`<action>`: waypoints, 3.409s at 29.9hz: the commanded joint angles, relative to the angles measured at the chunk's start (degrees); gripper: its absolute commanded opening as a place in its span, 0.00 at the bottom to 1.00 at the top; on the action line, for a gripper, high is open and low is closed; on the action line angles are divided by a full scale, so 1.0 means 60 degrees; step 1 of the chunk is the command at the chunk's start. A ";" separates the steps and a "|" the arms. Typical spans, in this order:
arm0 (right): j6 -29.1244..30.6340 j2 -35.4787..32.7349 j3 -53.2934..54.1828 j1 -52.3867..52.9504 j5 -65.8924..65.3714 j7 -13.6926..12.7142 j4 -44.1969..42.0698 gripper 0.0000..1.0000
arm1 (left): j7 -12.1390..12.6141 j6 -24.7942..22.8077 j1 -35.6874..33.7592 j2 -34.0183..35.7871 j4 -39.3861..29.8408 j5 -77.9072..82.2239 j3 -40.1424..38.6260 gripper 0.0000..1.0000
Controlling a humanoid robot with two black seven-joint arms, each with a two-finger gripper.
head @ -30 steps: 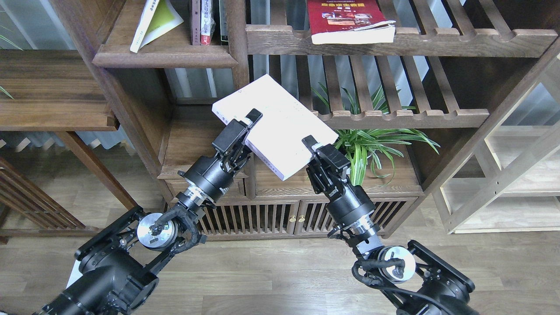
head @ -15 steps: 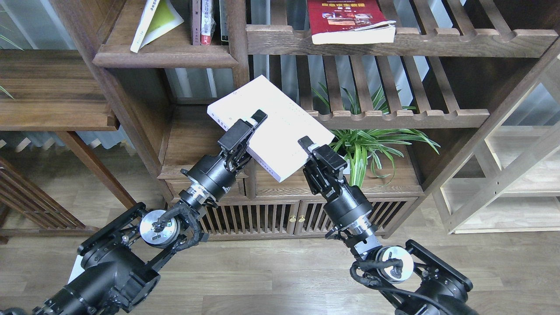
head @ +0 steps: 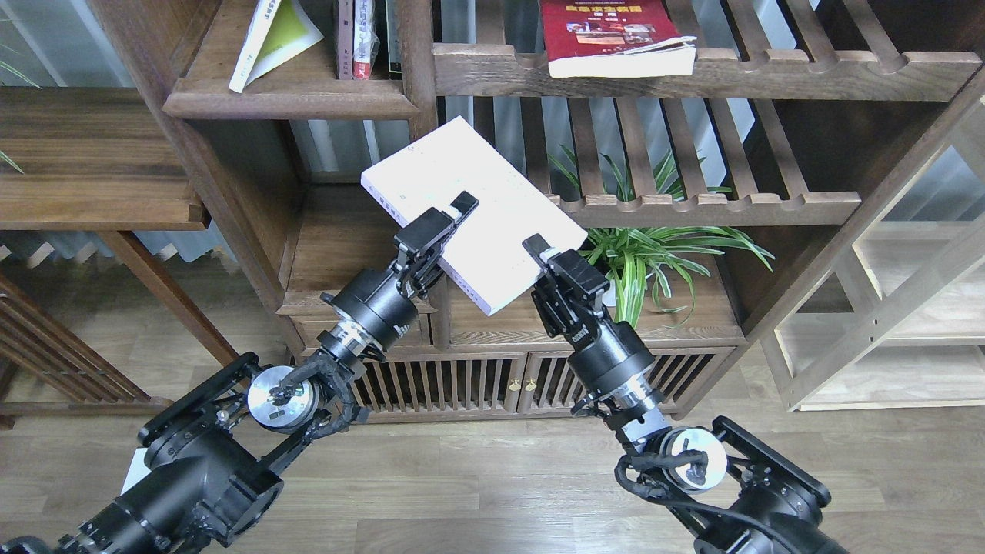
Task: Organize books on shelf
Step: 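Grip the white book with both grippers and turn it upright, then carry the white book with the left gripper up to the top shelf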
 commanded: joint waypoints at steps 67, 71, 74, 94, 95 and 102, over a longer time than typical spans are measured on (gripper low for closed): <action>0.0000 0.0000 0.2269 0.0593 -0.0117 0.0131 -0.1318 0.76 | 0.0433 -0.0336 -0.0046 0.3717 -0.4408 0.3120 -0.0090 0.03; 0.0000 -0.0058 0.2255 0.0710 -0.0146 0.0116 -0.1494 0.76 | 0.0492 -0.0336 -0.0046 0.4392 -0.4964 0.3925 -0.0792 0.03; 0.0000 -0.0102 0.2269 0.0799 -0.0146 0.0116 -0.1553 0.76 | 0.0769 -0.0336 -0.0046 0.4729 -0.5302 0.4395 -0.1480 0.03; 0.0000 -0.0351 0.2226 0.1019 -0.0161 0.0043 -0.1685 0.77 | 0.1693 -0.0336 0.0671 0.6576 -0.5932 0.5553 -0.5626 0.00; 0.0000 -0.0351 0.2196 0.1004 -0.0161 0.0043 -0.1699 0.78 | 0.1751 -0.0336 0.0744 0.6591 -0.5976 0.5553 -0.5845 0.00; 0.0000 -0.0322 0.2094 0.0989 -0.0161 0.0028 -0.1758 0.79 | 0.1971 -0.0336 0.1081 0.6591 -0.5904 0.5568 -0.6974 0.00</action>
